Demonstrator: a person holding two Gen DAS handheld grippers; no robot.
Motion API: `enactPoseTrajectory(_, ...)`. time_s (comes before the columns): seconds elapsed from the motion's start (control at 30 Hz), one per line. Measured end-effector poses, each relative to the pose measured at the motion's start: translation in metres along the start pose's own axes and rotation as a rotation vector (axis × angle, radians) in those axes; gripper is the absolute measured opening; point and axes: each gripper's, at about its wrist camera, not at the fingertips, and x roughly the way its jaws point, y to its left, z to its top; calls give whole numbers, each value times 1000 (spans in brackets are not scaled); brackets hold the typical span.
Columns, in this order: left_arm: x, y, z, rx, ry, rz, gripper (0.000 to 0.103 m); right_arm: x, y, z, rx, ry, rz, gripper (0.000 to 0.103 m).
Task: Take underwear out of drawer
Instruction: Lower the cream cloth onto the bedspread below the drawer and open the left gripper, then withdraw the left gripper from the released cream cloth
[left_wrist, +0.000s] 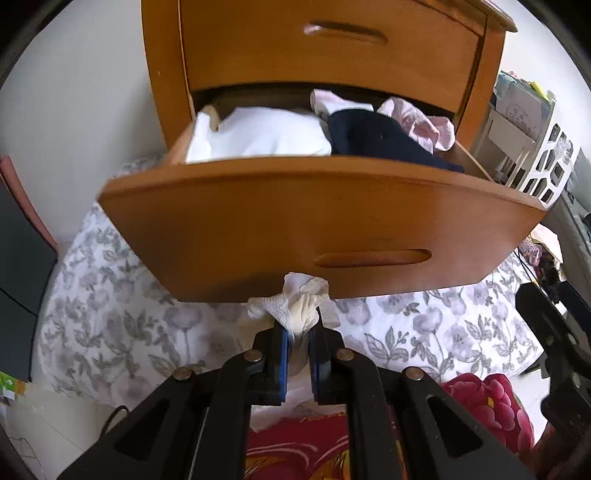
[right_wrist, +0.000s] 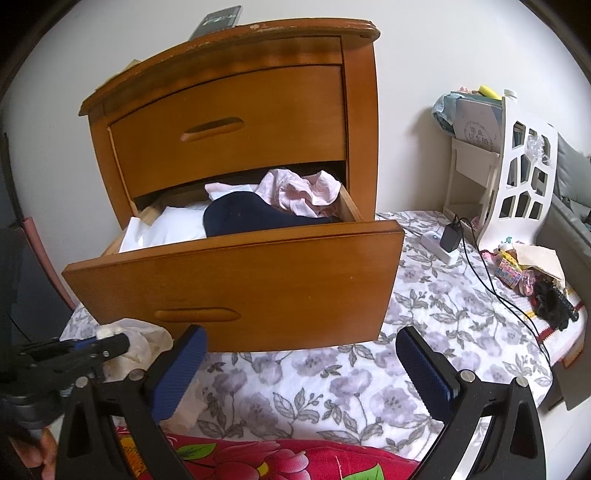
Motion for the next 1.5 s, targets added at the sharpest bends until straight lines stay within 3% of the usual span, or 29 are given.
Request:
enactPoseTrajectory(0.2, 13, -1, 9, 12, 40, 20, 9, 3, 1, 0, -5, 15, -6, 103)
enactPoseTrajectory(0.63, 19, -4, 7, 19, 44, 17, 11, 11, 1, 0, -10, 57, -15, 103)
enactPoseTrajectory(0.8, 15, -8, 7, 36, 29, 27, 42, 12, 2, -1, -17, 63, -20, 103)
enactPoseTrajectory(0.93, 14, -8, 6, 37, 23, 34, 50, 12, 1, -1, -16, 65, -21, 103)
enactPoseTrajectory(1.07, 12, -6, 6, 27, 17, 38, 65, 12, 1, -1, -15, 65, -20, 103)
enactPoseTrajectory(1.27, 12, -2, 5, -7, 22, 48, 67, 12, 1, -2, -14, 69, -17, 103)
enactPoseTrajectory(1.37, 9, 1, 5, -31, 9, 41, 86, 13, 1, -2, -12, 73, -16, 103)
enactPoseTrajectory(1.5, 3, 4, 3, -43, -18, 33, 87, 14, 0, -2, -11, 78, -13, 103)
